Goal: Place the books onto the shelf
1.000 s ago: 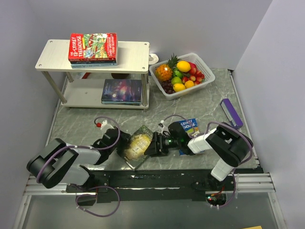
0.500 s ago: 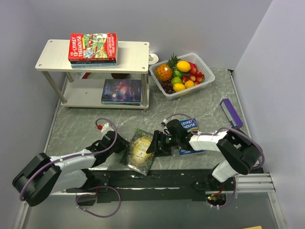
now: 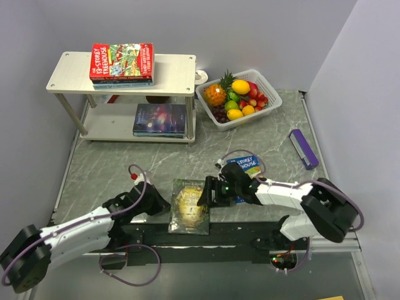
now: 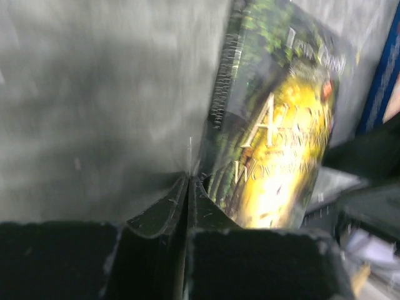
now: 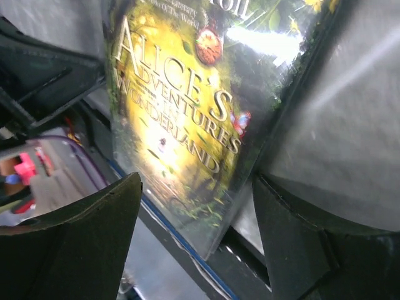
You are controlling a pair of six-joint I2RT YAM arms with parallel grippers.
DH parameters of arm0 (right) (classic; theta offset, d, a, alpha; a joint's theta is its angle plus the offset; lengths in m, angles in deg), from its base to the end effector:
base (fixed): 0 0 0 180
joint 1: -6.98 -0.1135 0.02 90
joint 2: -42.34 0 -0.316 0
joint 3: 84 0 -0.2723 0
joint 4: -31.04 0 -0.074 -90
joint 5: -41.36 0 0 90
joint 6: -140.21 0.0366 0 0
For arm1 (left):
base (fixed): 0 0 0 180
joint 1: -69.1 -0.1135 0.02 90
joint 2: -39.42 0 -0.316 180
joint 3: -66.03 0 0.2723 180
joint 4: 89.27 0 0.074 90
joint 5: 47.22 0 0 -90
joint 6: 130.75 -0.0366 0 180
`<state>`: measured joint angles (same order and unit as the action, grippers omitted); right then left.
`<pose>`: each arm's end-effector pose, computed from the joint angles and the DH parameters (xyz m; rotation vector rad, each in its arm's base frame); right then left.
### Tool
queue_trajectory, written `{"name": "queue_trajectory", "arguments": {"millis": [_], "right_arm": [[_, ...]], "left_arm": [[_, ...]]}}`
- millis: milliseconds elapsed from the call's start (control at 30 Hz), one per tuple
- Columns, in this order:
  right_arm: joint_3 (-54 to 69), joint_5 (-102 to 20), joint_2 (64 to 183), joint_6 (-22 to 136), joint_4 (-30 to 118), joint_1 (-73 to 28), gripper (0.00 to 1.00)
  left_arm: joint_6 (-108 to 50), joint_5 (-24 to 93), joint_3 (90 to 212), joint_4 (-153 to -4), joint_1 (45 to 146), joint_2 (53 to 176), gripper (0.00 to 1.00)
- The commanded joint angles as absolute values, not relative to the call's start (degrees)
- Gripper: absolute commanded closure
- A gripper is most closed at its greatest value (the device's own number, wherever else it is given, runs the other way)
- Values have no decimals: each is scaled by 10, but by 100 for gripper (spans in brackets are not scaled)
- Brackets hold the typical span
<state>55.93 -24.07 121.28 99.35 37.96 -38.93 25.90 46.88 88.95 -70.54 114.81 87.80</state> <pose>0.1604 0.1874 0.1758 -0.1609 2.6772 1.1932 0.0963 -0.0950 0.1556 -0.4943 2.4656 -0.8325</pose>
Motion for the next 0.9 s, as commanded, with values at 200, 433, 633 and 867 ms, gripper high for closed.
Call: {"name": "queue_trajectory", "arguments": {"millis": [200,433,633,867], "right_arm": [[584,-321,1081,988,589,-473,20],[623,-314,1070,1050,550,-542,19],[659,-284,1117,1099,391,-555,19],[729,-279,1194,1174,96,-558,20]], "left_arm": [[282,481,925,-561,1166,705,75],[290,468,897,-700,1166,747,75],[320,440,854,-762,1172,766,77],[330,450,827,-722,1174,705,78]]}}
